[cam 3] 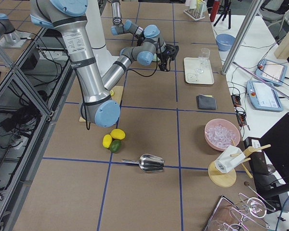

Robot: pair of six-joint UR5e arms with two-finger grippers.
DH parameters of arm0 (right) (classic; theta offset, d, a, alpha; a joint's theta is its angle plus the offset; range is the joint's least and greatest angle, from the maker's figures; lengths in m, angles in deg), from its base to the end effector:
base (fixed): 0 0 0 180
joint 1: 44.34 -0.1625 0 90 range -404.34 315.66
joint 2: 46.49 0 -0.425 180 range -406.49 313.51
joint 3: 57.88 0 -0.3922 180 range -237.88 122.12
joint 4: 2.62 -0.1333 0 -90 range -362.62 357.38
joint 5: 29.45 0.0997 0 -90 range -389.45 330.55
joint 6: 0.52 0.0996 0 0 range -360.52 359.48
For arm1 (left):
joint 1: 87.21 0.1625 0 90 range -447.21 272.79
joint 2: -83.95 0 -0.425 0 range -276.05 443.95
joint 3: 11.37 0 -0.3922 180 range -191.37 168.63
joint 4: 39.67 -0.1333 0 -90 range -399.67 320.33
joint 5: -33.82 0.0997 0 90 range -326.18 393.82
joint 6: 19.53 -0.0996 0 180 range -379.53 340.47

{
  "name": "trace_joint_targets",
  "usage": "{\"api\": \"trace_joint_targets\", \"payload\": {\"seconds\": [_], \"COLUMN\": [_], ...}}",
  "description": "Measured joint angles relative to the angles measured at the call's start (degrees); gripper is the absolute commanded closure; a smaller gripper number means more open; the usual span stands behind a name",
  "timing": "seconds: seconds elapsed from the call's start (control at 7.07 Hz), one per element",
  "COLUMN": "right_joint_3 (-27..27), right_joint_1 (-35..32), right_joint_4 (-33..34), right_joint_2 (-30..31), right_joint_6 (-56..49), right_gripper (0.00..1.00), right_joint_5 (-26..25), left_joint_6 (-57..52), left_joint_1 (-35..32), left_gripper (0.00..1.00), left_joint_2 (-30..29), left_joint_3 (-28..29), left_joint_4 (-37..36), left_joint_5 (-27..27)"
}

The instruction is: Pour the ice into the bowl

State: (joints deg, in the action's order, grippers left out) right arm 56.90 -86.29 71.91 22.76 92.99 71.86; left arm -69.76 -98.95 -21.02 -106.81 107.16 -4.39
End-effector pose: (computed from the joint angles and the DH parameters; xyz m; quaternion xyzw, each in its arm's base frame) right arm -0.3398 -0.4583 0.2402 0.0861 -0.5049 0.2852 0.8102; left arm 0.5047 -0.3210 0.3527 0.6274 -0.1951 0.5146 0.5509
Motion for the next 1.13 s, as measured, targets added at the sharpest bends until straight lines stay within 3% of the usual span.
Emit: {"api": "trace_joint_targets", "payload": {"seconds": [0.57,1.13], "right_joint_3": [-1.0,-1.5], "right_joint_1": [0.1,0.4], "right_joint_4": [-0.1,-0.2], "right_joint_2": [0.0,0.0], "right_joint_6": [-0.1,-0.1], "right_gripper": [0.0,0.0], "right_joint_5": [-0.1,0.0], "left_joint_6": [-10.1,-9.6], "left_joint_1": [-0.4,-0.6], "left_gripper": [1.0,1.0], "left_joint_2": [0.2,0.5], "left_joint_3": [-1.2,-3.5], "left_joint_4": [-4.3,-6.2], "left_joint_5": [-1.7,-2.5]}}
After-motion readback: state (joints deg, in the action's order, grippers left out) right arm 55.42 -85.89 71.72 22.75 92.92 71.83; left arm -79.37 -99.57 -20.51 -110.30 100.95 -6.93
